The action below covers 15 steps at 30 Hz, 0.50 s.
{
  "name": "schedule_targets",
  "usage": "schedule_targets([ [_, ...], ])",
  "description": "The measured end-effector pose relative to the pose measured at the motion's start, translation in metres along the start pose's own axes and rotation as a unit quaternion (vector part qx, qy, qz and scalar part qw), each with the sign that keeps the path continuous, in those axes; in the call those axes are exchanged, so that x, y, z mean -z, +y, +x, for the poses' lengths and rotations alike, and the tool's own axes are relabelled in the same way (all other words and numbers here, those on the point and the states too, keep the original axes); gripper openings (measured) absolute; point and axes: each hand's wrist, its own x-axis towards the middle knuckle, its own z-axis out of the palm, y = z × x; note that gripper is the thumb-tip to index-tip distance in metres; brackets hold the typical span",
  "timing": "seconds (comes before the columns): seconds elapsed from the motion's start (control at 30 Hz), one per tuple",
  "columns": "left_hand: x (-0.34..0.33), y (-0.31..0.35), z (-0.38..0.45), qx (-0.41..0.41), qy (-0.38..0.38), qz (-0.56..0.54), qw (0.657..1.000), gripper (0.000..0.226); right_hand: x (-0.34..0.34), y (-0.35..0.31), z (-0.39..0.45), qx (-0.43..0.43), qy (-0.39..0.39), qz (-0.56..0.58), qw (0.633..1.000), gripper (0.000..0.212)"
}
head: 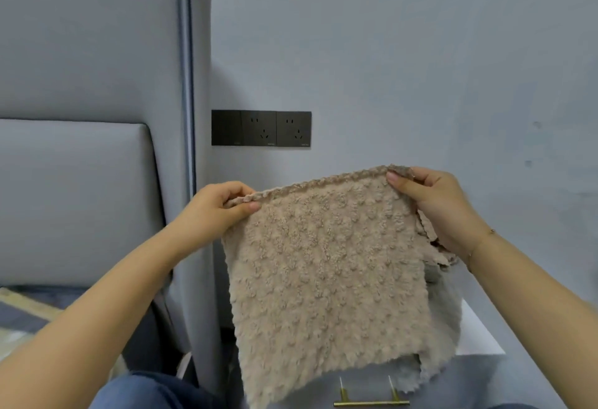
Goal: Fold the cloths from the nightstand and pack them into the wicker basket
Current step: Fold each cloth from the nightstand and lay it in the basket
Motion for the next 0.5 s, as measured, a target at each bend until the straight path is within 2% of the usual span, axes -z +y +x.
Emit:
schedule_targets([
  [0.17,-0.005,-0.018,0.028,0.020,0.003,0.015,1.000,0.007,0.004,0.021,0.022,-0.031,-0.002,-0.046,0.998,0.016],
  [0.3,-0.005,-0.014,0.048,-0.009,0.059,0.006,0.998,0.006,0.002,0.028,0.040,-0.011,0.008,-0.041,0.999,0.024],
  [0.4,0.002,-0.004,0.046,-0.033,0.091,-0.028,0.995,0.009,0.002,0.019,0.044,0.017,0.015,-0.022,1.000,0.016],
  [0.5,0.005,-0.007,0.025,-0.035,0.051,-0.042,0.997,0.008,0.006,0.014,0.028,0.019,-0.024,-0.027,0.999,0.010],
])
